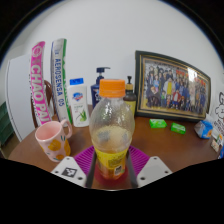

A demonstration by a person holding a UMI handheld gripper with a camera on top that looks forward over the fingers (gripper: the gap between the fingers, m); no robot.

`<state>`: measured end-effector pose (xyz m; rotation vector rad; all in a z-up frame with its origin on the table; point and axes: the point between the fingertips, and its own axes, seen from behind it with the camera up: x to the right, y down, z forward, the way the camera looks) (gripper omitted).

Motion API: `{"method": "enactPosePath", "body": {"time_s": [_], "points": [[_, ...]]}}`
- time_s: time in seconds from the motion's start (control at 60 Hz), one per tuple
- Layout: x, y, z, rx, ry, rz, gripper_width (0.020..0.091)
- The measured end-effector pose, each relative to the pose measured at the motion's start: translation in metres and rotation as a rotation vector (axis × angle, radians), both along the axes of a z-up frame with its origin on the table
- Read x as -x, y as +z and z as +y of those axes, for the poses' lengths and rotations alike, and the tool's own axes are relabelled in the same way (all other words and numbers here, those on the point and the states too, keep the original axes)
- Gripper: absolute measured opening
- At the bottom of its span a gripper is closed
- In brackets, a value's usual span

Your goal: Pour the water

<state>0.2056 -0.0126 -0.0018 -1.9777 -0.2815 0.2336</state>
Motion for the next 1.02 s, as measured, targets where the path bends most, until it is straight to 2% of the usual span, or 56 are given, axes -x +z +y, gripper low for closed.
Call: {"method": "enactPosePath", "body": {"time_s": [0.017,0.1,0.133,0.2,0.4,0.65,0.817,1.017], "points": [[0.000,-0.003,-0.001,0.017,-0.001,-0.005,0.0567],[0.000,-0.007,-0.013,0.078,0.004,-0.006,0.0874],[-0.004,-0.006,-0.018,0.092,-0.011,-0.012,0.0827],[-0.012,-0.001,-0.033,0.110,-0.050,-0.048,0.0864],[-0.025,0.032,-0.122,0.226,-0.130,-0.119,0.0856],[-0.005,0.089,-0.235,0.247,-0.183,-0.128,0.0853],[0.009,0.113,-0.267,0.219,-0.189,-0.131,0.0852],[0.006,0.129,-0.274,0.183,-0.224,-0.121,0.0855]]}}
